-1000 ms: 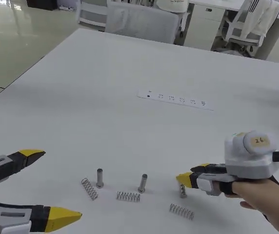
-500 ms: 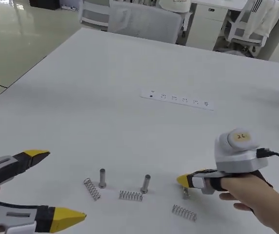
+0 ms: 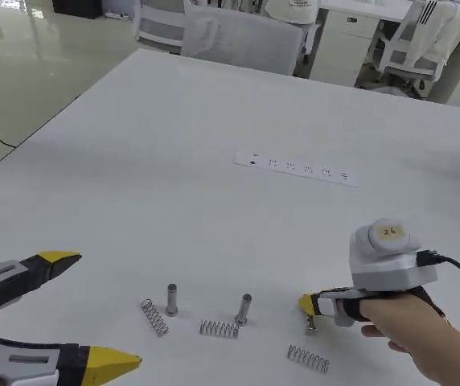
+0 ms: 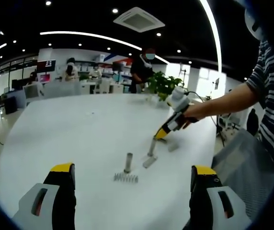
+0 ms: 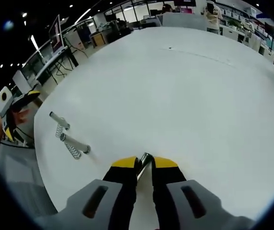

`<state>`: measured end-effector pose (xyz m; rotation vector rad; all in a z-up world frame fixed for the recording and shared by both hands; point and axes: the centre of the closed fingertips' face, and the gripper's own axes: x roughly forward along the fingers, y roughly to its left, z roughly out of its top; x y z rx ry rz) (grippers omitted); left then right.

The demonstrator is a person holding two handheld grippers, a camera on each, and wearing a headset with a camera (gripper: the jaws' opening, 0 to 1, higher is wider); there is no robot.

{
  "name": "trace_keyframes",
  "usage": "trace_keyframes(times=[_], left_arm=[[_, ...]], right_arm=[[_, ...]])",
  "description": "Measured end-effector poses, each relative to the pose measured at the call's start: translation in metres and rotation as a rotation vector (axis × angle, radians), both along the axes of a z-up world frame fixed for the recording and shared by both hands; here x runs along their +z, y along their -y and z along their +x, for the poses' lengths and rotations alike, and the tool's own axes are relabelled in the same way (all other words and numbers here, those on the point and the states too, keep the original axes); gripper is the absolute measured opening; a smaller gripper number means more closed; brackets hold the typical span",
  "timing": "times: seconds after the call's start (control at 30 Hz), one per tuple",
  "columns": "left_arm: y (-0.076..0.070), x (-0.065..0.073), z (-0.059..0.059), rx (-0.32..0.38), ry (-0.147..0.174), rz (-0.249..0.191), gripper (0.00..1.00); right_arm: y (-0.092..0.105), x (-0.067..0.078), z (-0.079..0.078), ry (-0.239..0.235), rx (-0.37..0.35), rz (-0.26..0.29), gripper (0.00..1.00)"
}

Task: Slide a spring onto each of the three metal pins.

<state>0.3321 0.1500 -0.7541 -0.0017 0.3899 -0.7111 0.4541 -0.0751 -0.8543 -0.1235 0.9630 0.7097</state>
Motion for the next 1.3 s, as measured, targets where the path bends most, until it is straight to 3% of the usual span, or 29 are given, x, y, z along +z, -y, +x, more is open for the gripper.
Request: trace_keyframes(times=[0.47, 1.3], left_arm=[[0.003, -0.002, 0.000, -0.009, -0.007, -0.001, 0.98], [0.007, -0.002, -0.001, -0.018, -0.008, -0.001, 0.97]], right_arm=[[-0.001, -0.001, -0.004, -0.001, 0.021, -0.009, 0.05], [-0.002, 0.020, -0.010, 0.067, 0.034, 0.062, 0.05]])
